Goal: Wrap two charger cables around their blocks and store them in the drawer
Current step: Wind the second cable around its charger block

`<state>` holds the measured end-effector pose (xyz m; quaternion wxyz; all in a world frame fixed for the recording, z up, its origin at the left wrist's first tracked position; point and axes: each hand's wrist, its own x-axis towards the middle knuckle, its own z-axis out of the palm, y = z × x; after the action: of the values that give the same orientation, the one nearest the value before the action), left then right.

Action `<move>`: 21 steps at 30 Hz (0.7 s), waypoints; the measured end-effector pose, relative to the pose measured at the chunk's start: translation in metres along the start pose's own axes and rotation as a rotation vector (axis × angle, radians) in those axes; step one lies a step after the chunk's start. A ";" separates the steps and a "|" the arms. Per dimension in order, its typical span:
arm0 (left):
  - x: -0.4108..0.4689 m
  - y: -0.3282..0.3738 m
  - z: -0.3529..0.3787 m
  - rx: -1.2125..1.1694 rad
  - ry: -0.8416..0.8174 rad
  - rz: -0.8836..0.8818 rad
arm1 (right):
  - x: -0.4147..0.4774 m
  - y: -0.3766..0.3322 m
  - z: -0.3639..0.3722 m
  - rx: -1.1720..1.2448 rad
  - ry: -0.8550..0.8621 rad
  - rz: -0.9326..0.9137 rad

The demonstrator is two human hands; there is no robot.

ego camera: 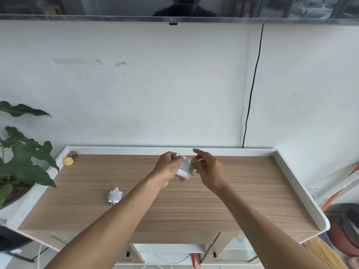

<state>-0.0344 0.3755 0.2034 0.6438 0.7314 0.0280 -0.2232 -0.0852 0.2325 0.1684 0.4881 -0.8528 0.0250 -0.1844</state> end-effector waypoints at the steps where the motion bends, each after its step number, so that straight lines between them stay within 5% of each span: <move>1: -0.001 0.001 0.000 0.005 -0.013 -0.001 | 0.003 -0.001 -0.002 0.000 0.005 0.040; 13: -0.003 0.003 0.005 0.101 -0.051 0.018 | 0.017 -0.012 -0.017 -0.080 -0.142 0.094; 21: -0.002 0.001 0.007 0.145 0.007 0.020 | 0.009 -0.005 -0.011 -0.248 -0.079 -0.201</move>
<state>-0.0382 0.3690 0.2050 0.5913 0.7770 0.0064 -0.2156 -0.0808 0.2246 0.1805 0.3590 -0.9112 -0.0569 -0.1942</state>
